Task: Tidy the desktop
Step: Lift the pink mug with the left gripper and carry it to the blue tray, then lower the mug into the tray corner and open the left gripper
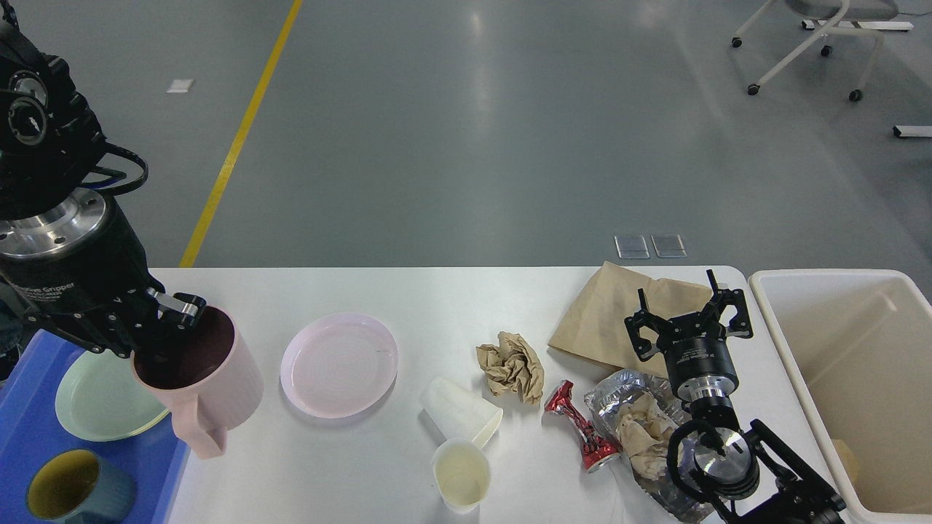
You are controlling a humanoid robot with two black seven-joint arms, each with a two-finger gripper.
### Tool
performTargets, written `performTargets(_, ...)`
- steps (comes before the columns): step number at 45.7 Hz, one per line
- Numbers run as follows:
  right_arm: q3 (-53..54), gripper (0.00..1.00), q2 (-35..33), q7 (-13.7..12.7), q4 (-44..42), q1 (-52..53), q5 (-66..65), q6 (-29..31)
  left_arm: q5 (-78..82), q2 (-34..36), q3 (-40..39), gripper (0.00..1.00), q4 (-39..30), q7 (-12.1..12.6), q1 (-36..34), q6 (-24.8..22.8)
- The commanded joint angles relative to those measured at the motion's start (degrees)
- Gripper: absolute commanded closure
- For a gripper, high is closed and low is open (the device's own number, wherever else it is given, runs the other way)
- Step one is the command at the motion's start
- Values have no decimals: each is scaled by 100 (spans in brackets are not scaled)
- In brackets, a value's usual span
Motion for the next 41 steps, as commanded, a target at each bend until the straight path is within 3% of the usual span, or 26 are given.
performTargets(1, 0, 0, -7, 0, 2, 0, 0, 0, 67, 416, 179, 100, 391, 69, 306, -62)
performTargets(9, 0, 0, 2, 0, 2, -9, 0, 0, 629, 1348, 188, 100, 1068, 202, 904, -80)
performTargets(28, 0, 0, 2, 0, 2, -9, 0, 0, 1131, 3097, 83, 99, 3186, -238, 3110, 96)
performTargets(34, 0, 0, 2, 0, 2, -9, 0, 0, 1131, 3581, -242, 97, 3836, -246, 3768, 280)
performTargets(41, 0, 0, -7, 0, 2, -9, 0, 0, 1429, 3678, -1129, 98, 4452, -238, 5077, 746)
